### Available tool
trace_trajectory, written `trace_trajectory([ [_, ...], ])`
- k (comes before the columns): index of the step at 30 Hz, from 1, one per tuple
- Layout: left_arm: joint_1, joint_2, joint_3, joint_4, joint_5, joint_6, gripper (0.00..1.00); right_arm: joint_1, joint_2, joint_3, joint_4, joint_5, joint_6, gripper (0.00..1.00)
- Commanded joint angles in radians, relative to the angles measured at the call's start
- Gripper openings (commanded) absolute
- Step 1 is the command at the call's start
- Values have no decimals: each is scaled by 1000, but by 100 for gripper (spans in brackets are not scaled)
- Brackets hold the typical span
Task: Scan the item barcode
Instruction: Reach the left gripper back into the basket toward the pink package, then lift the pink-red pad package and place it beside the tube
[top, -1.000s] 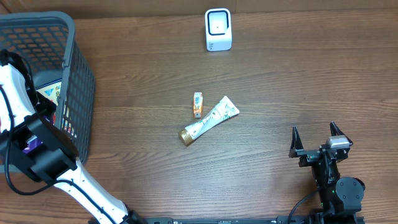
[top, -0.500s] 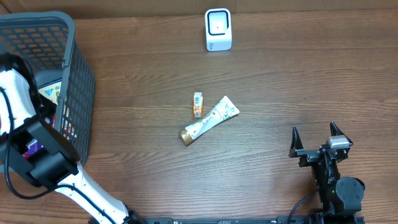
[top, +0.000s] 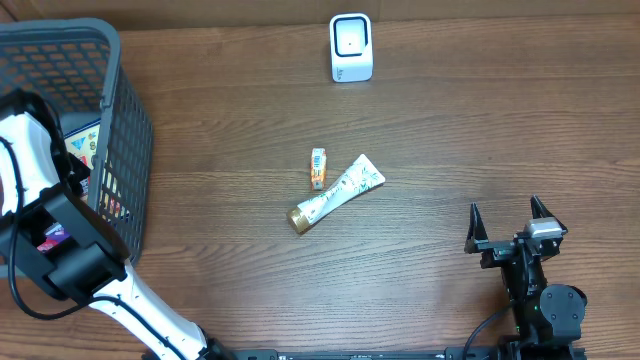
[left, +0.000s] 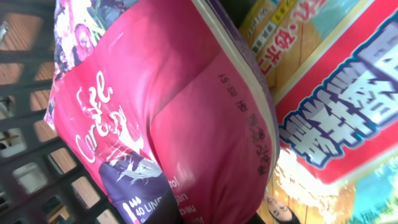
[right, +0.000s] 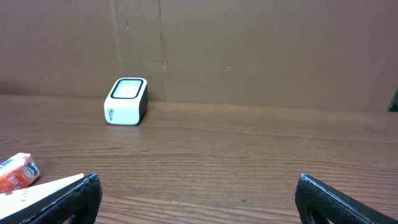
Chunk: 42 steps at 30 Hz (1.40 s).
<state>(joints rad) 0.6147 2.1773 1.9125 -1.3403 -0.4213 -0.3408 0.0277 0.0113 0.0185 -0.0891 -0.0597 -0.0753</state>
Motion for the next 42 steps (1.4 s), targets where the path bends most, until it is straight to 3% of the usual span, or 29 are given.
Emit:
trace_trajectory([
  [1, -7, -32, 108, -34, 22, 4, 4, 6, -7, -10, 8, 7, 0, 100],
  [8, -8, -155, 263, -70, 154, 4, 4, 6, -7, -10, 8, 6, 0, 100],
  [20, -87, -472, 290, -44, 475, 23, 4, 6, -6, -10, 8, 6, 0, 100],
  [24, -218, -537, 290, -48, 568, 51, 4, 6, -6, -10, 8, 7, -1, 100],
  [31, -531, -547, 278, -51, 602, 56, 4, 6, -6, -10, 8, 7, 0, 100],
  [42, -990, -327, 212, 27, 628, 52, 4, 6, -6, -10, 8, 6, -1, 100],
])
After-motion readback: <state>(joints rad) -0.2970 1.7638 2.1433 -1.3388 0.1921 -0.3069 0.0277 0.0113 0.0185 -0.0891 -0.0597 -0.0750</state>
